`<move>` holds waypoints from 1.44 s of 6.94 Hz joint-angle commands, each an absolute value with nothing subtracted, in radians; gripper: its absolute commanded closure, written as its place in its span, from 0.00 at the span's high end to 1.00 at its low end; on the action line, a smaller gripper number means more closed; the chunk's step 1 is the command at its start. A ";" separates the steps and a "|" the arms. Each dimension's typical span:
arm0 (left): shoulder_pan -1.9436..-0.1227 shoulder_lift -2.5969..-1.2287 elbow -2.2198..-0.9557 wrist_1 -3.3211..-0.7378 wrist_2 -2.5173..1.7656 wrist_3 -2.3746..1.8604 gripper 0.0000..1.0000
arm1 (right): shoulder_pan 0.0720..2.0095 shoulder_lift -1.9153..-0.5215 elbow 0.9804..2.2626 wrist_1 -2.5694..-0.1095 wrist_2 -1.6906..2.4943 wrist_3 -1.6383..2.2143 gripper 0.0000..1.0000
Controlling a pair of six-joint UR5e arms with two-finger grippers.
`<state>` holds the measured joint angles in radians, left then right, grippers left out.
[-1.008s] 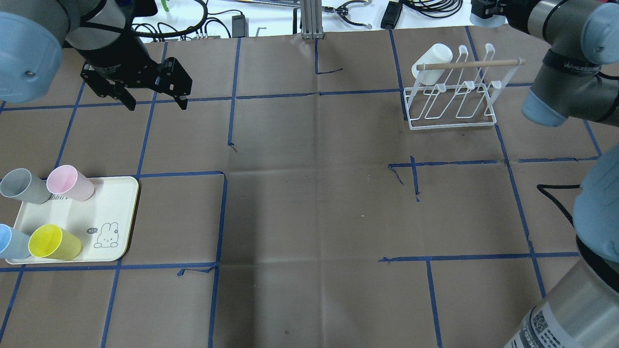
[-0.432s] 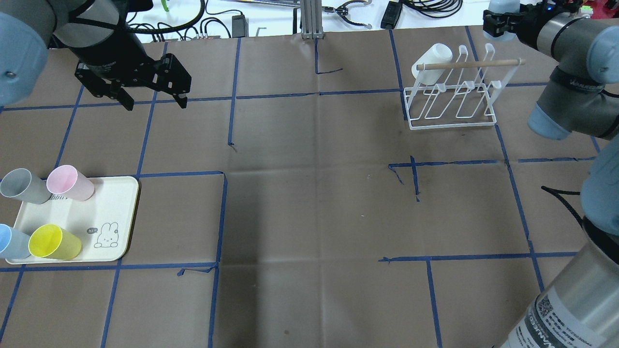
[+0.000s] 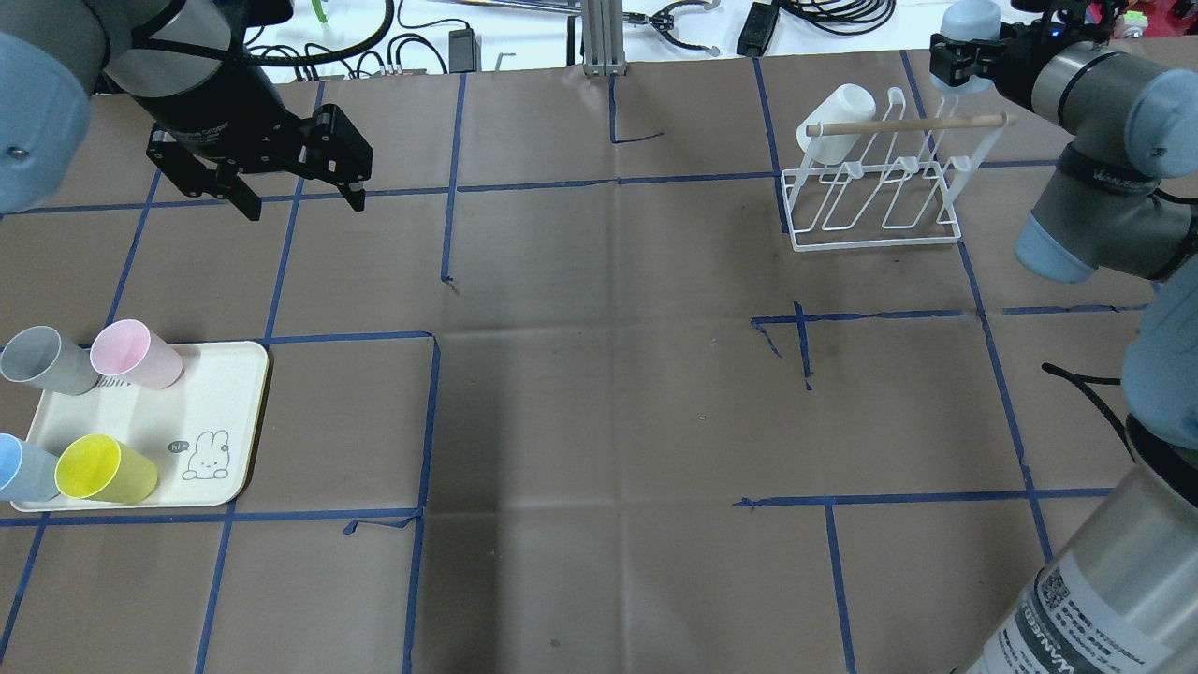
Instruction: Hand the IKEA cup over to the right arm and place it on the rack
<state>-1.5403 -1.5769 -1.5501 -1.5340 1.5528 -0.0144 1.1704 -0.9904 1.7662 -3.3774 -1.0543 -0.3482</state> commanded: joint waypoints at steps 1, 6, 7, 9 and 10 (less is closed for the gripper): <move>-1.542 -1.577 -1.555 -1.535 1.560 -0.040 1.00 | 1.170 -0.977 1.787 -3.378 -1.054 -0.348 0.18; -1.575 -1.586 -1.569 -1.529 1.569 -0.052 1.00 | 1.169 -1.009 1.780 -3.356 -1.058 -0.276 1.00; -1.575 -1.591 -1.569 -1.526 1.569 -0.051 1.00 | 1.170 -1.043 1.763 -3.321 -1.061 -0.278 1.00; -1.575 -1.589 -1.569 -1.523 1.571 -0.045 1.00 | 1.177 -1.180 1.740 -2.902 -1.078 -0.282 1.00; -1.575 -1.588 -1.569 -1.522 1.571 -0.043 1.00 | 1.178 -1.265 1.723 -2.647 -1.135 -0.285 1.00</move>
<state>-1.5754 -1.5888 -1.5691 -1.5235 1.5704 -0.0450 1.1755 -1.1756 1.7394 -2.9157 -1.0912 -0.2829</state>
